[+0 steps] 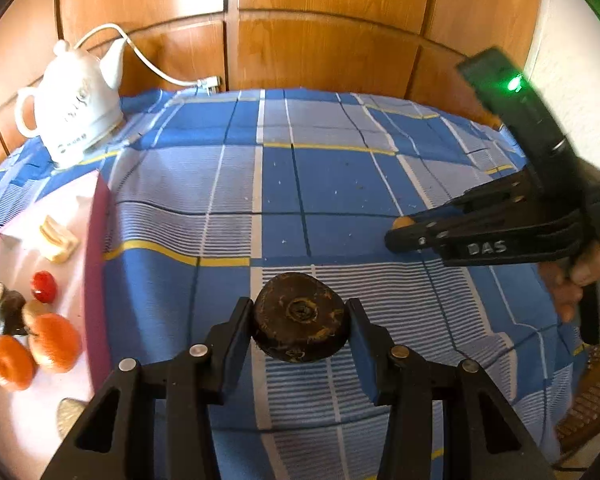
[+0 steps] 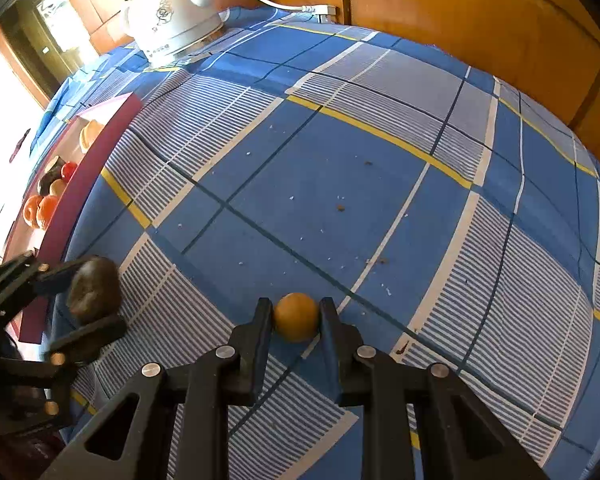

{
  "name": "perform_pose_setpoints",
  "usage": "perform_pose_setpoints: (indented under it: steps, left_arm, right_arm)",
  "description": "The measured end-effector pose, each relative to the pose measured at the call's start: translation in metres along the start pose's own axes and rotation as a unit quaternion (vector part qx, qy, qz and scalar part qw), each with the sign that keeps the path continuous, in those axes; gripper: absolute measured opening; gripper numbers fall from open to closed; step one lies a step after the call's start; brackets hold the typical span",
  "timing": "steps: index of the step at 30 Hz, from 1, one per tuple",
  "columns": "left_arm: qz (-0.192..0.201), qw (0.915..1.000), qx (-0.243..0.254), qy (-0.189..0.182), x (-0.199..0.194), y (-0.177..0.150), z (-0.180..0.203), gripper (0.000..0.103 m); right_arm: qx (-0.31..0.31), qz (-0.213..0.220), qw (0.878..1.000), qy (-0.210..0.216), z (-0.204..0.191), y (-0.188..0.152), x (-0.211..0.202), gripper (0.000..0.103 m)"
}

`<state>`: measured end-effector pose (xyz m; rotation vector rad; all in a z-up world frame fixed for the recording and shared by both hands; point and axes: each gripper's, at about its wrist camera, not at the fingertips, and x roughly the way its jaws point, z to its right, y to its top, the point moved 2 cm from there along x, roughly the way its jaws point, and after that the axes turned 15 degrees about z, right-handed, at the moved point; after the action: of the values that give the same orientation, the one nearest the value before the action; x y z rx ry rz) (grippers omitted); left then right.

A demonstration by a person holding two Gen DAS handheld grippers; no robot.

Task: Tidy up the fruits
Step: 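Carry the dark round fruit over the tray with the left tool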

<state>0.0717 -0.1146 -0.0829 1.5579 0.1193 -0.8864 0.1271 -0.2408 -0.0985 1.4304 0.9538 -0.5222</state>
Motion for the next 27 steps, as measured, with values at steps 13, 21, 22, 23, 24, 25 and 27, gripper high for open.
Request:
perform_pose_setpoints:
  steps: [13,21,22,23,24,25,27]
  left_arm:
    - [0.06,0.9953,-0.036,0.067,-0.063,0.027,-0.039,0.047]
    - [0.088,0.9886,-0.046,0.113,-0.095,0.033,-0.066,0.047]
    - [0.09,0.9876,-0.049,0.118,-0.099,0.032,-0.07,0.047]
    - [0.091,0.9869,-0.05,0.123,-0.101,0.031,-0.073,0.047]
    - [0.091,0.9864,-0.051,0.126,-0.103,0.03,-0.074,0.047]
    - [0.091,0.9857,-0.054,0.132,-0.104,0.029,-0.078,0.047]
    - [0.09,0.9847,-0.06,0.136,-0.106,0.027,-0.083,0.047]
  right_arm:
    - [-0.013,0.002,1.0,-0.001,-0.002,-0.002,0.001,0.024]
    - [-0.037,0.011,0.999,-0.014,-0.007,-0.003,0.002,0.024]
    - [-0.038,0.012,0.999,-0.015,-0.007,-0.003,0.001,0.024]
    - [-0.039,0.013,0.999,-0.015,-0.007,-0.003,0.001,0.024]
    - [-0.04,0.015,0.999,-0.016,-0.007,-0.004,0.0,0.024]
    - [-0.043,0.017,0.999,-0.018,-0.008,-0.005,0.0,0.024]
    - [-0.049,0.019,0.998,-0.021,-0.009,-0.005,0.0,0.024]
